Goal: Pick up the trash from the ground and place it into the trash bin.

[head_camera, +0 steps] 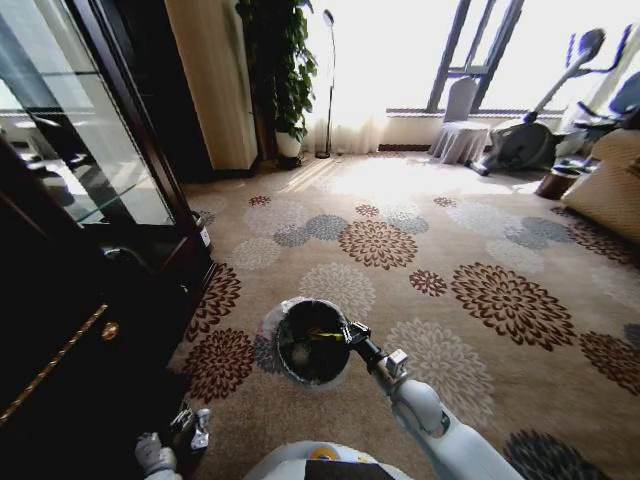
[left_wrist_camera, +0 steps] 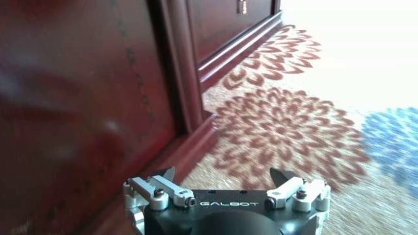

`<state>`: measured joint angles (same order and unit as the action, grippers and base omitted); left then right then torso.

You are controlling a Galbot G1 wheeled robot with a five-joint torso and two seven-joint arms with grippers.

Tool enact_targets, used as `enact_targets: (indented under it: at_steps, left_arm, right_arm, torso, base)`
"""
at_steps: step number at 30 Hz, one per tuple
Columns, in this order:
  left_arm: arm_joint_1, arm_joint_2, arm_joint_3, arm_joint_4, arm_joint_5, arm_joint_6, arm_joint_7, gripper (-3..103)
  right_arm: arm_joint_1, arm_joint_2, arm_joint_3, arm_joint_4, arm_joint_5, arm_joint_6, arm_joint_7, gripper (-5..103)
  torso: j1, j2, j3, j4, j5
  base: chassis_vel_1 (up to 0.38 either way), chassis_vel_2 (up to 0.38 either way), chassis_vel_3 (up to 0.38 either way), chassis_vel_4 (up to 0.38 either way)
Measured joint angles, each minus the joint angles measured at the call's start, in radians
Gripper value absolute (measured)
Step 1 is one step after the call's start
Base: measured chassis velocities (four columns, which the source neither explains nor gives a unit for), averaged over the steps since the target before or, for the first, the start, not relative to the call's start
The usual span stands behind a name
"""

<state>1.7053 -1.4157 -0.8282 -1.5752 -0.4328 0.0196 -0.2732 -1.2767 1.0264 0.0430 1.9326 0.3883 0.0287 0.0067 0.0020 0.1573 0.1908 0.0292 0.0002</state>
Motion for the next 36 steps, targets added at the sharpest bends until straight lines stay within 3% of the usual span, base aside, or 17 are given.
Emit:
enact_targets:
  at_steps: [3, 8, 36]
  left_arm:
    - [0.001, 0.0, -0.001, 0.0, -0.001, 0.001, 0.001, 99]
    - [0.001, -0.001, -0.003, 0.0, -0.003, 0.005, 0.005, 99]
    - [0.003, -0.003, -0.006, 0.001, -0.006, 0.009, 0.01, 99]
  right_arm:
    - [0.0, 0.0, 0.0, 0.0, 0.0, 0.0, 0.0, 4]
    - [0.0, 0.001, -0.001, 0.0, 0.0, 0.0, 0.0, 4]
    - [0.0, 0.001, -0.001, 0.0, 0.0, 0.0, -0.001, 4]
  torso:
    - [0.0, 0.0, 0.0, 0.0002, 0.0015]
    - [0.0, 0.0, 0.0, -0.0003, -0.0006]
    - [0.0, 0.001, 0.001, -0.0003, -0.0002]
  base:
    - [-0.156, -0.175, 0.159, 0.149]
    - [-0.031, -0.032, -0.008, 0.011]
    - [0.015, 0.014, -0.005, -0.004]
